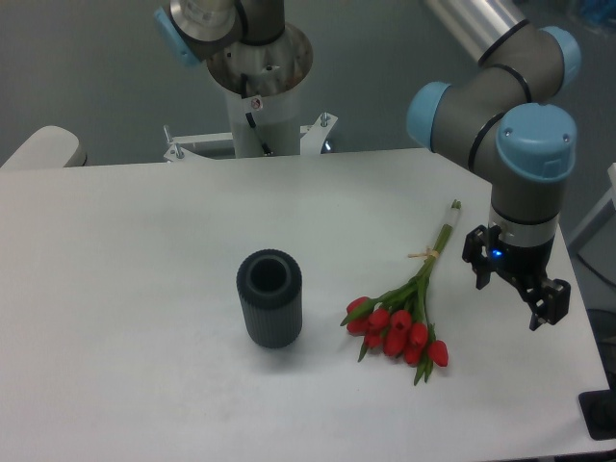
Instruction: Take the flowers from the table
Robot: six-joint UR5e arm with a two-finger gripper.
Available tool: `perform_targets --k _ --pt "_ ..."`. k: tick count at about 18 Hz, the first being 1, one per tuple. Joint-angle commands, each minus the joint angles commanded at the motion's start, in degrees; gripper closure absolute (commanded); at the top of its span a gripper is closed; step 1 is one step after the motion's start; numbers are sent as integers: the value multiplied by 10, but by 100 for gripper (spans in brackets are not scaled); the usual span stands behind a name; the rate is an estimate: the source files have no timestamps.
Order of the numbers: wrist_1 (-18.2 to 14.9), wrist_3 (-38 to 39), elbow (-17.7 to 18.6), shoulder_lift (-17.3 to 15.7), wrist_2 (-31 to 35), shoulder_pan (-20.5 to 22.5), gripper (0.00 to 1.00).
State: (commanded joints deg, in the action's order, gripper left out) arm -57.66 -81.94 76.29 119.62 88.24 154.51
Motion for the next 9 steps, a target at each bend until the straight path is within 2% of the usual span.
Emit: perform_targets --k 6,9 --pt "-11 84 11 4 -6 10 0" --pt "-10 92 48 -3 -11 11 0"
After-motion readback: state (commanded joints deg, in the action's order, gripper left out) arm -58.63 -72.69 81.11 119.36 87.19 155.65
